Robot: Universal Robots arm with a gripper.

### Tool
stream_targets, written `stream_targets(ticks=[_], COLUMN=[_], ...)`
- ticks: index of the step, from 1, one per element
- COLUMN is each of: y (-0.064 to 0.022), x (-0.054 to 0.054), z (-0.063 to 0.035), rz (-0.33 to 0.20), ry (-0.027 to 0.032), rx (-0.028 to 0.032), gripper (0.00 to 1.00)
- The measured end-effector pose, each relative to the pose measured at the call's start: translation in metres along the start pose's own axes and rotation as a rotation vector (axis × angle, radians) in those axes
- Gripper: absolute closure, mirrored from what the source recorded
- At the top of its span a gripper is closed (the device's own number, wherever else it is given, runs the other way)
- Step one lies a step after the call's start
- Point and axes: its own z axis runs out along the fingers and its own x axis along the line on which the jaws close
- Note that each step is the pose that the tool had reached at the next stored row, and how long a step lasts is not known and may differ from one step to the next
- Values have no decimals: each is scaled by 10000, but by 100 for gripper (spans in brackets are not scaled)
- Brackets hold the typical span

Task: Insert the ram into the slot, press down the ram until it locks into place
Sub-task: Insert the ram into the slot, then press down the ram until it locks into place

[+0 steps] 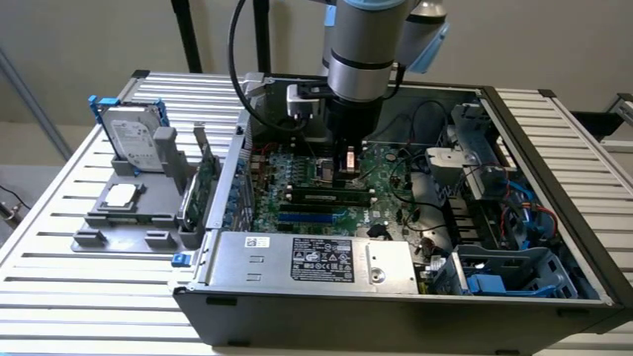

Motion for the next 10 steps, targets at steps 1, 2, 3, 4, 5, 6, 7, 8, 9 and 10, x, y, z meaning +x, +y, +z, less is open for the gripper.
stream_targets(ticks=[1, 2, 3, 4, 5, 6, 7, 8, 9, 10], y=[0, 0, 0, 0, 0, 0, 0, 0, 0, 0], x=[0, 0, 0, 0, 0, 0, 0, 0, 0, 0], z=[0, 0, 0, 0, 0, 0, 0, 0, 0, 0], rz=[0, 0, 0, 1, 0, 0, 0, 0, 0, 0], ry=[0, 1, 0, 0, 0, 0, 0, 0, 1, 0], rx=[0, 0, 0, 0, 0, 0, 0, 0, 0, 0], gripper=[89, 89, 89, 89, 89, 89, 89, 89, 89, 89])
